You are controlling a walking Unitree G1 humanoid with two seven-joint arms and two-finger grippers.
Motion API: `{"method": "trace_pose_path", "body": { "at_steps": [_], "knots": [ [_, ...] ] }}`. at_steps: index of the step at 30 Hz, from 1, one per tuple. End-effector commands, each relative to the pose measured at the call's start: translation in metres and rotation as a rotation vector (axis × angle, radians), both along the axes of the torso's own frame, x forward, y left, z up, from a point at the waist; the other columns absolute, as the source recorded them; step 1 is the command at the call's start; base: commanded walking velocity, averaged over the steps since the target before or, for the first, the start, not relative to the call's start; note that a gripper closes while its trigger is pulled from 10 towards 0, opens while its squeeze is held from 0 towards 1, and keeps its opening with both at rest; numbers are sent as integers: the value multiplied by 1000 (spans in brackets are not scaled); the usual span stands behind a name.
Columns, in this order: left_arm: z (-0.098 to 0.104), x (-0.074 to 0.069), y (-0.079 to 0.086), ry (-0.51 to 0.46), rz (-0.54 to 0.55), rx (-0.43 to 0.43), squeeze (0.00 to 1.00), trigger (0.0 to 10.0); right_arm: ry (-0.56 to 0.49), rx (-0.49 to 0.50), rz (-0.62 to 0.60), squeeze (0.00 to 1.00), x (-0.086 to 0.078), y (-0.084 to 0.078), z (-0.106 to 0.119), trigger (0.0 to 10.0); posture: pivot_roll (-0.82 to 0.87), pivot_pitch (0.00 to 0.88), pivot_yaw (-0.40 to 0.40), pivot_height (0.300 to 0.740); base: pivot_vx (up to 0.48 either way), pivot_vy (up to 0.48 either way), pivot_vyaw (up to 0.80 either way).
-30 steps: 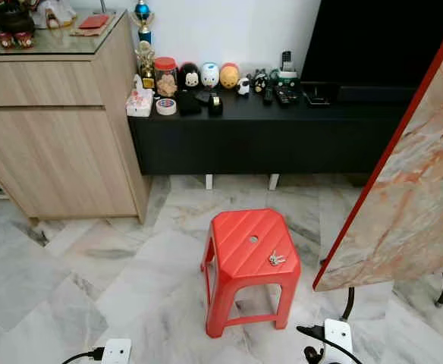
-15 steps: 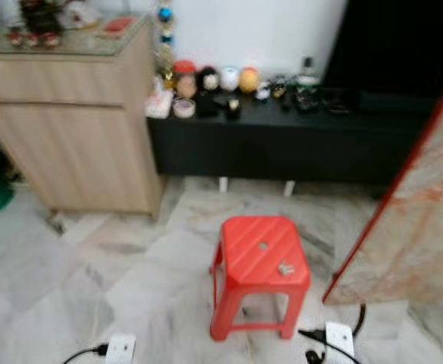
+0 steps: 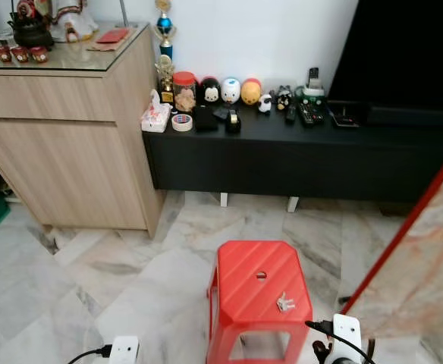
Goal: Hang keys on a hook
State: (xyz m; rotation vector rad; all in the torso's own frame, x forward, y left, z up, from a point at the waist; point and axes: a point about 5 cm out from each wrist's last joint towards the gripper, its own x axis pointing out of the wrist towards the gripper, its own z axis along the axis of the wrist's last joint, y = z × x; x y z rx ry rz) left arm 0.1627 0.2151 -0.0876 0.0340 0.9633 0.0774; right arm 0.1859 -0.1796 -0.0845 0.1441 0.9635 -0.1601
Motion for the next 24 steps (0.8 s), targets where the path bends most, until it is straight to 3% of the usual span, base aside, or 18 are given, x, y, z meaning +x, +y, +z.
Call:
{"method": "trace_pose_path", "body": {
  "at_steps": [1,3,13,24],
  "knots": [
    [-1,-1,0,8,3,0,0,10000,0,-4,1,0,-1,-2,0,10000,80,0,-54,740,0,0,0],
    [-1,-1,0,4,4,-2,0,10000,-6,-15,8,0,-1,-4,0,10000,81,0,-55,740,0,0,0],
    [-1,-1,-1,8,0,-2,0,10000,-19,-22,-2,0,-2,-11,1,10000,79,0,-56,740,0,0,783],
    [1,2,-2,-20,5,-9,0,10000,-98,-6,0,0,19,-2,11,10000,73,0,-49,740,0,0,0]
  ]
}}
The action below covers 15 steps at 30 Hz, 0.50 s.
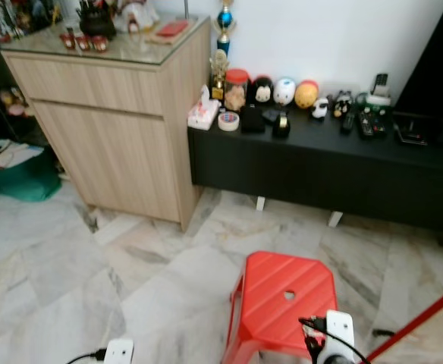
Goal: Hang keys on a hook
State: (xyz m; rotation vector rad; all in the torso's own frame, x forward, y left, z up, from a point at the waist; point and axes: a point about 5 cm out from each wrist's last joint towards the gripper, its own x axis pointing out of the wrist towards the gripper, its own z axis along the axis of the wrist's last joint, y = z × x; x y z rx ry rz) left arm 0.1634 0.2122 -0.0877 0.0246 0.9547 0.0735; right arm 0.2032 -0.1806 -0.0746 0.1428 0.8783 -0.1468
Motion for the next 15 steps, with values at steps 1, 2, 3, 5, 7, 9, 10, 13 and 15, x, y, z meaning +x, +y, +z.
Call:
{"method": "trace_pose_path", "body": {
  "at_steps": [1,2,3,5,7,9,10,13,15],
  "knots": [
    [1,2,1,-11,5,1,0,10000,-17,-11,-3,0,3,-1,2,10000,76,0,-43,740,0,0,0],
    [1,3,0,-13,1,3,0,10000,-36,-45,32,0,7,0,4,10000,86,0,-30,740,0,0,0],
    [2,4,0,-17,-7,6,0,10000,-48,-52,47,0,9,0,6,10000,86,0,-25,740,0,0,0],
    [4,8,2,-31,-27,15,0,10000,-70,-51,51,0,14,2,9,10000,65,0,3,740,0,0,0],
    [6,11,3,-49,-21,18,0,10000,-77,-41,42,0,16,2,10,10000,50,0,20,740,0,0,0],
    [8,14,4,-69,-26,26,0,10000,-83,-26,29,0,17,2,11,10000,38,0,35,740,0,0,0],
    [9,15,5,-74,-29,29,0,10000,-85,-20,26,0,18,3,11,10000,36,0,39,740,0,0,0],
    [11,20,7,-77,-46,36,0,10000,-74,-7,44,0,16,9,9,10000,27,0,65,740,0,0,0],
    [12,21,8,-77,-48,38,0,10000,-62,-7,39,0,13,11,7,10000,24,0,76,740,0,0,0]
  ]
}}
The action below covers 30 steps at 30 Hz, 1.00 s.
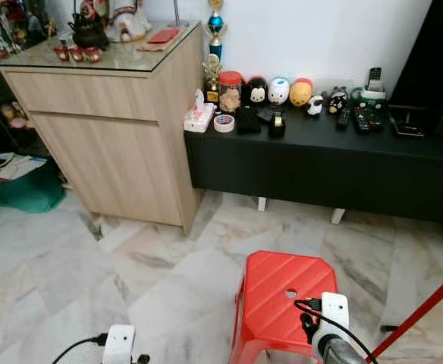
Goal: Hang keys on a hook
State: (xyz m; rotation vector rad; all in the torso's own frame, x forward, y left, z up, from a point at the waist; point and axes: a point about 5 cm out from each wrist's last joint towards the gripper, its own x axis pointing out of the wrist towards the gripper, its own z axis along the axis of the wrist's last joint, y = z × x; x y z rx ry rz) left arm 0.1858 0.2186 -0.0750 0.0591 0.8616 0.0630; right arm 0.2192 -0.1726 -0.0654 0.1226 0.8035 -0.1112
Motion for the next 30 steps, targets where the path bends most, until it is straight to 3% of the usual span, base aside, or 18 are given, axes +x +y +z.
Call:
{"method": "trace_pose_path", "body": {
  "at_steps": [1,6,12,21,26,28,30],
  "knots": [
    [0,0,2,15,-23,14,0,10000,23,8,-14,0,-5,3,-3,10000,19,0,82,740,0,0,0],
    [0,-1,4,16,15,6,0,10000,65,5,-59,0,-14,-2,-9,10000,3,0,97,740,0,0,0],
    [-4,-9,3,22,45,4,0,10000,79,22,-102,0,-24,-7,-13,10000,31,0,55,740,0,0,0],
    [-14,-33,1,51,92,-8,0,10000,121,4,-83,0,-48,-7,-24,10000,69,0,22,740,0,0,0],
    [-19,-48,3,56,172,-25,0,10000,113,-3,-35,0,-64,-19,-28,10000,59,0,30,740,0,0,0],
    [-20,-54,3,45,234,-73,0,10000,92,-18,-27,0,-68,-26,-27,10000,43,0,42,740,0,0,0],
    [-20,-55,4,37,208,-58,0,10000,78,-30,-28,0,-70,-30,-27,10000,35,0,46,740,0,0,0]
  ]
}}
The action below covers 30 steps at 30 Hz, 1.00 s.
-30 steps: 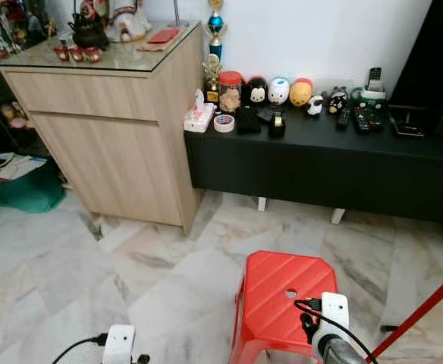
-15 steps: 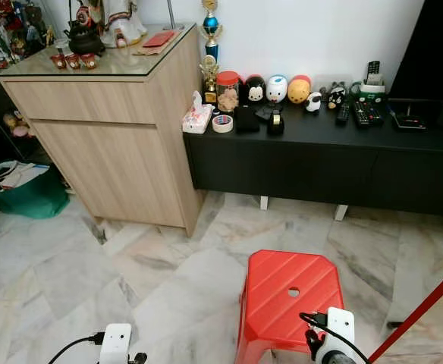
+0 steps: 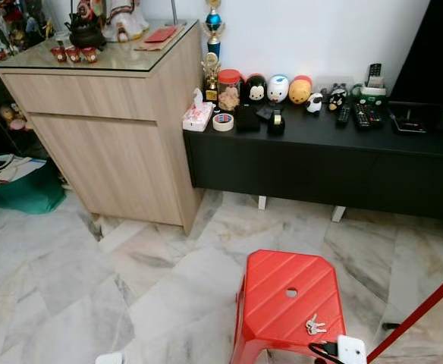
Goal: Hang keys on a hook
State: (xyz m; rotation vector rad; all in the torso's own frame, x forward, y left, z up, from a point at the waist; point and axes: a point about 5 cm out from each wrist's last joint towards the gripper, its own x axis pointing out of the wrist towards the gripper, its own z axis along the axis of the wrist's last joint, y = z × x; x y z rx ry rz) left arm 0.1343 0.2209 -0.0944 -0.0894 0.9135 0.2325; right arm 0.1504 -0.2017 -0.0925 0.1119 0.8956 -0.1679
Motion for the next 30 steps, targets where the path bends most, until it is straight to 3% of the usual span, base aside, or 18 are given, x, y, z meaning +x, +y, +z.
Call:
{"method": "trace_pose_path", "body": {
  "at_steps": [1,2,5,6,7,8,9,11,12,13,21,24,30],
  "knots": [
    [1,-3,2,-16,-30,26,0,10000,-30,-17,17,0,-2,-4,2,10000,22,0,53,740,0,0,0],
    [2,-2,4,-31,-76,66,0,10000,-56,-42,34,0,-1,-9,4,10000,16,0,59,740,0,0,0],
    [4,-2,6,-62,-71,86,0,10000,-123,-65,46,0,7,-14,10,10000,9,0,75,740,0,0,0],
    [15,17,12,-152,-94,125,0,10000,-154,-69,38,0,10,-17,13,10000,7,0,77,740,0,0,0],
    [42,57,21,-335,-124,165,0,10000,-194,-79,26,0,16,-21,18,10000,8,0,76,740,0,0,0],
    [84,103,25,-583,-181,200,0,10000,-289,-102,19,0,31,-24,29,10000,13,0,70,740,0,0,0],
    [94,111,24,-638,-204,200,0,10000,-331,-114,21,0,37,-25,34,10000,13,0,70,740,0,0,0],
    [108,116,11,-747,-258,184,0,10000,-466,-137,17,0,53,-26,52,10000,16,0,58,740,0,0,0],
    [108,116,11,-747,-258,184,0,10000,-466,-137,17,0,53,-26,52,10000,16,0,58,740,0,0,0],
    [114,116,2,-805,-285,184,0,10000,-543,-151,36,0,58,-25,63,10000,24,0,43,740,0,0,0],
    [136,115,-38,-964,-361,176,0,10000,-706,-221,111,0,61,-24,95,10000,34,0,-13,740,0,0,0],
    [140,114,-42,-976,-350,168,0,10000,-726,-223,95,0,61,-22,101,10000,57,0,-16,740,0,0,0],
    [153,109,-31,-1006,-305,197,0,10000,-731,-188,108,0,52,-3,104,10000,57,0,-34,740,0,0,0]
  ]
}}
